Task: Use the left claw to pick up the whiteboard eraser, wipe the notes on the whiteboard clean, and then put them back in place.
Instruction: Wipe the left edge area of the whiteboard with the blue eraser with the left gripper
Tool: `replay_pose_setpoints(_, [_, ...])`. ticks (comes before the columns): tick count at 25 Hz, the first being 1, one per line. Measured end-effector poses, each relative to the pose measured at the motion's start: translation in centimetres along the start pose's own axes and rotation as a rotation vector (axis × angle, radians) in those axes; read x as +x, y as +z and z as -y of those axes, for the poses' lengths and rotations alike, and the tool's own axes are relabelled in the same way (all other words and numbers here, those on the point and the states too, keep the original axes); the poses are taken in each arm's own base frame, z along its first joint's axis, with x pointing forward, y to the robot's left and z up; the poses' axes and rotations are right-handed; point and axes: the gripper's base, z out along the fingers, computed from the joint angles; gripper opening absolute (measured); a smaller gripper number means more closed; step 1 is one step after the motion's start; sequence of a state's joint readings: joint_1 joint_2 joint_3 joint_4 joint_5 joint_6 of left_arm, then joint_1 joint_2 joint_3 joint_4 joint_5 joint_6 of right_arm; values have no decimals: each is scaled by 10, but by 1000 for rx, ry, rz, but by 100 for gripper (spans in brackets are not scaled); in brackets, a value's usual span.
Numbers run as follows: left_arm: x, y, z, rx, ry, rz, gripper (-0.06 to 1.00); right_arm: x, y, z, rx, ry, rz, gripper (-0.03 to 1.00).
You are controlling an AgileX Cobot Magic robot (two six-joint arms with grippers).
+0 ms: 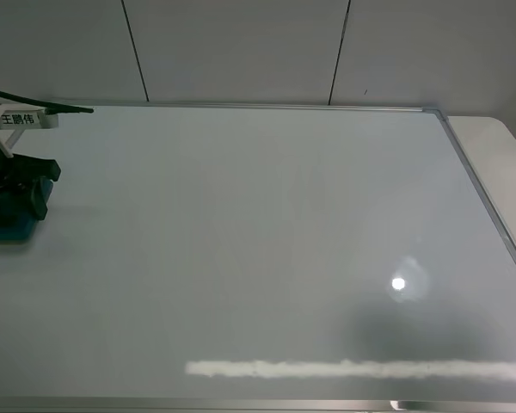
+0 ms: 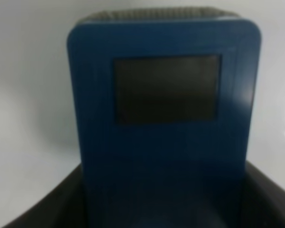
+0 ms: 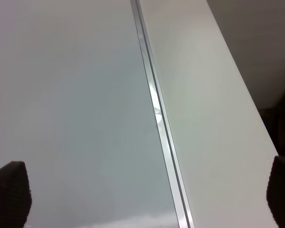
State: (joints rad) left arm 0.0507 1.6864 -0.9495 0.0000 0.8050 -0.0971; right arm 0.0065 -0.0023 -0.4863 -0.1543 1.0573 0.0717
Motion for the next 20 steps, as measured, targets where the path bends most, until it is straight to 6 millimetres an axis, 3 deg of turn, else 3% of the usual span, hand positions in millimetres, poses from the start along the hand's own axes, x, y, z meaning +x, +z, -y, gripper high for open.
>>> replay_pose_setpoints(7, [12, 9, -2, -4, 46, -45, 55, 0, 0, 0, 0, 0, 0, 99])
replay_pose_setpoints(18, [11, 11, 0, 16, 51, -21, 55, 0, 0, 0, 0, 0, 0, 99])
replay_pose_setpoints(20, [10, 11, 0, 20, 50, -9, 61, 0, 0, 0, 0, 0, 0, 99])
